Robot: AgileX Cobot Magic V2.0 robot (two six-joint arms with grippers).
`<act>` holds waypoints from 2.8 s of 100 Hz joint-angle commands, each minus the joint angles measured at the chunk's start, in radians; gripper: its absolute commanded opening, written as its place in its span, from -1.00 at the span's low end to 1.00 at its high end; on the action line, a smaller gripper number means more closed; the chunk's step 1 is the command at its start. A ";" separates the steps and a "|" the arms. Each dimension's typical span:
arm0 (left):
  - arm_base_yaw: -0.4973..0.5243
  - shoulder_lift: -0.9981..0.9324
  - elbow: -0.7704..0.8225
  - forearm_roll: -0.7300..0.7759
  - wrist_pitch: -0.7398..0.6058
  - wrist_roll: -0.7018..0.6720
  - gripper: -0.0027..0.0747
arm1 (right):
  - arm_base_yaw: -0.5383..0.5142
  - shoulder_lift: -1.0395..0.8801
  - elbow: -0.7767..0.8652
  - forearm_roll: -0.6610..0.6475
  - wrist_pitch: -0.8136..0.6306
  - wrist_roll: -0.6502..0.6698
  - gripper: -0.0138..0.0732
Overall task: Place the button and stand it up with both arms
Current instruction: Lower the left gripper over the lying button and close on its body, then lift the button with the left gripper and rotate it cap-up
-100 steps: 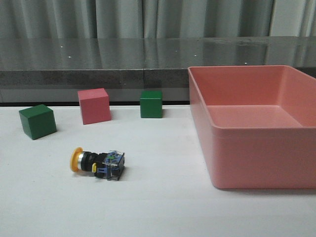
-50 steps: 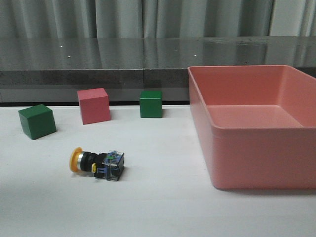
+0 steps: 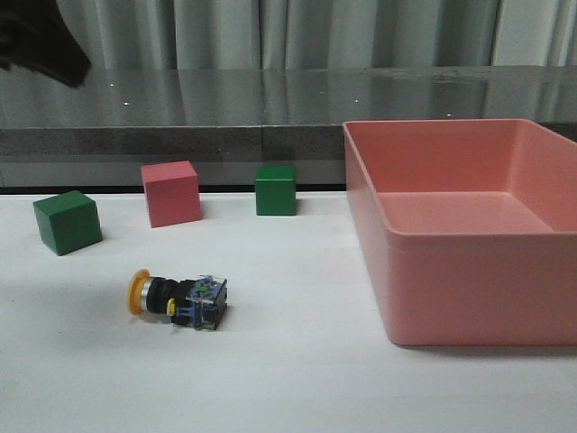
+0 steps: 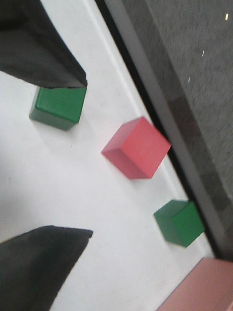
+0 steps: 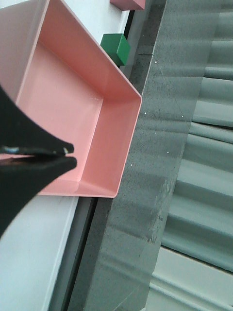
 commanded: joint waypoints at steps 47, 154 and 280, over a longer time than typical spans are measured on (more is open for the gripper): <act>0.056 0.318 -0.038 -0.721 0.584 1.183 0.47 | -0.006 0.012 -0.025 0.005 -0.064 0.002 -0.94; 0.058 0.494 -0.038 -0.682 0.501 1.277 0.39 | -0.006 0.012 -0.025 0.005 -0.049 0.002 -0.94; -0.160 0.154 -0.342 0.631 0.517 0.473 -0.98 | -0.006 0.012 -0.025 0.005 -0.049 0.002 -0.94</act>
